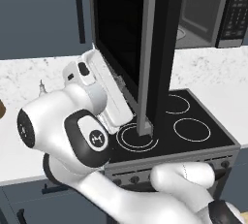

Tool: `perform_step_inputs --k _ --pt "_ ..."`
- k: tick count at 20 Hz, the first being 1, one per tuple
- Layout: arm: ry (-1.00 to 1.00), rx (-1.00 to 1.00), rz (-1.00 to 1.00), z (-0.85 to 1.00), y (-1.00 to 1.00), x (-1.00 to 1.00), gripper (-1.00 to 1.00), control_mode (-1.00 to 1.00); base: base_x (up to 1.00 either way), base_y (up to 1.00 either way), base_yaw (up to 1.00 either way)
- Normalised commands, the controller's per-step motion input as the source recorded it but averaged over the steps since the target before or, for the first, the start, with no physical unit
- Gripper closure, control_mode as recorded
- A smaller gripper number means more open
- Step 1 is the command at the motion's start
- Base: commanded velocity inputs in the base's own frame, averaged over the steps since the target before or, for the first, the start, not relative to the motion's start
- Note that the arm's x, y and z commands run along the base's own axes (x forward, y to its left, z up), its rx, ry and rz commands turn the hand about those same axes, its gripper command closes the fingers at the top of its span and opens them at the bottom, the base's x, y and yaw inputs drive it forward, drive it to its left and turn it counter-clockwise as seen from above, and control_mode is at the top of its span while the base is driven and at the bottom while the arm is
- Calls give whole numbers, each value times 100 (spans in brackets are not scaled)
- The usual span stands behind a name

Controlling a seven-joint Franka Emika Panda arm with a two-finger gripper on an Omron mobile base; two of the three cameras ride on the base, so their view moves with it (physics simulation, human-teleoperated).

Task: Open the microwave, place the bowl with waffle inside the microwave, then close the microwave door and turn it on.

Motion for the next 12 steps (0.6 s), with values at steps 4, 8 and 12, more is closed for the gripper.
perform_step_inputs --k 4,8,12 --pt "-14 11 0 0 -100 30 100 -100 0 0 0" --pt "-14 25 4 8 -100 76 100 -100 0 0 0" --pt "-15 39 15 38 -100 100 100 -100 0 0 0"
